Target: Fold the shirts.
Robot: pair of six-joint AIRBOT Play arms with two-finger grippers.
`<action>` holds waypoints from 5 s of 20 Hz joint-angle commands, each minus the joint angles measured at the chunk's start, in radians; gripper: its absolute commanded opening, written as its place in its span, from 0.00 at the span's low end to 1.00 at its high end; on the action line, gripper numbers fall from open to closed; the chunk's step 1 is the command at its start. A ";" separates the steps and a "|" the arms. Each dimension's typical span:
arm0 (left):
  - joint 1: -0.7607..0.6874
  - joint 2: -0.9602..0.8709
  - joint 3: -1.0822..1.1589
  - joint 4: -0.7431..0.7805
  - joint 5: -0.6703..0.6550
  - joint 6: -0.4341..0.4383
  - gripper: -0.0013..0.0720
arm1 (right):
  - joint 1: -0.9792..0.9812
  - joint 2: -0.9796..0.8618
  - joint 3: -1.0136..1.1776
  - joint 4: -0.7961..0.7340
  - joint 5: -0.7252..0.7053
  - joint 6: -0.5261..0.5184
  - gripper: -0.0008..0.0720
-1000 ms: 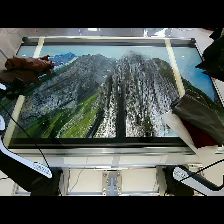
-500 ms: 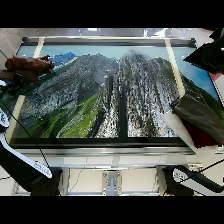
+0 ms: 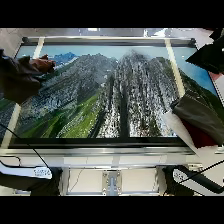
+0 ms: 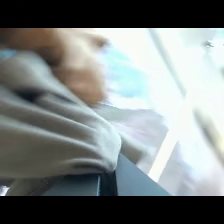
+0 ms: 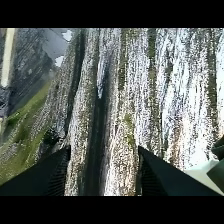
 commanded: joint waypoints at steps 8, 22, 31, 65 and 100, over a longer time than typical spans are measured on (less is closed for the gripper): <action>-0.489 0.362 -0.007 -0.084 -0.474 0.157 0.03 | 0.001 0.008 0.001 -0.071 0.013 -0.125 0.67; -0.698 0.148 -0.080 0.411 -0.106 0.135 0.77 | 0.002 -0.014 -0.019 -0.169 -0.016 -0.237 0.67; -0.339 -0.110 -0.082 0.446 -0.499 -0.084 0.77 | 0.171 -0.151 -0.534 0.134 -0.278 -0.239 0.74; -0.328 -0.253 -0.129 0.262 -0.522 0.066 0.03 | 0.575 -0.452 -0.300 -0.108 -0.519 -0.238 0.03; -0.288 0.003 -0.784 -0.131 0.042 0.494 0.03 | 0.336 -0.420 -0.326 -0.267 -0.867 -0.111 0.03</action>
